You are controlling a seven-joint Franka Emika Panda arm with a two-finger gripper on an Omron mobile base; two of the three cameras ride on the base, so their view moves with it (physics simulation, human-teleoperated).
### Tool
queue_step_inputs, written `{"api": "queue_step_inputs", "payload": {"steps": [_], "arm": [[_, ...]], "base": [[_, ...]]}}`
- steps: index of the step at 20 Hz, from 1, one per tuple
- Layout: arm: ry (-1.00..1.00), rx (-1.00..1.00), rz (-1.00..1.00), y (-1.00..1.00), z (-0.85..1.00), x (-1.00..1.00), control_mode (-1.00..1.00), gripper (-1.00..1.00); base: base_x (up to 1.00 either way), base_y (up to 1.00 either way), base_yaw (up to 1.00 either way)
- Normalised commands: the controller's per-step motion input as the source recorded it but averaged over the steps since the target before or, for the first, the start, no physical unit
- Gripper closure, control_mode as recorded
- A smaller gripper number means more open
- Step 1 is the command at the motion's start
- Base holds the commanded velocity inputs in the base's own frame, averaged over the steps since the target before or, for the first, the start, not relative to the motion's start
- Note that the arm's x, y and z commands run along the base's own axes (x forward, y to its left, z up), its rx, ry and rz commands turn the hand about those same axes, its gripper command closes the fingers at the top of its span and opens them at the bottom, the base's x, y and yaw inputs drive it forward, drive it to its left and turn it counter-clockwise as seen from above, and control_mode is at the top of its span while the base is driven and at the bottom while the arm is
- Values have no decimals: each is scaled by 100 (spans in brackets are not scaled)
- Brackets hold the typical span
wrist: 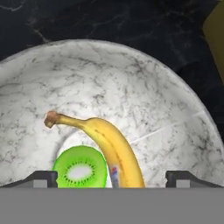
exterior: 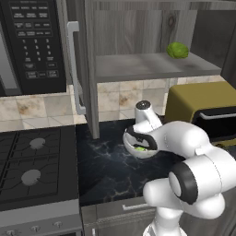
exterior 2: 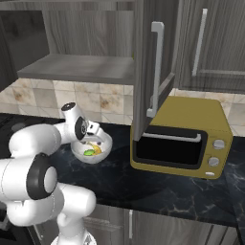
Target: Open the cabinet. Pick the banana and kiwi from the cabinet and place them into the bowl. Then close the cabinet.
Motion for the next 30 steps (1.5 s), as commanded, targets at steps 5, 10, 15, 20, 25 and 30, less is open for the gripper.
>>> {"api": "queue_step_inputs", "payload": {"steps": [5,10,15,20,25,30], "arm": [[-4,0,0,0,36,-28,-100,-100],[0,5,0,0,63,-48,-100,-100],[0,4,0,0,59,-55,-100,-100],[0,1,0,-3,56,-65,-100,-100],[0,0,0,-4,50,-65,-100,-100],[-1,0,0,-15,50,-73,-100,-100]], "base": [[0,0,0],[0,0,0],[0,0,0],[0,0,0],[0,0,0],[0,0,0]]}}
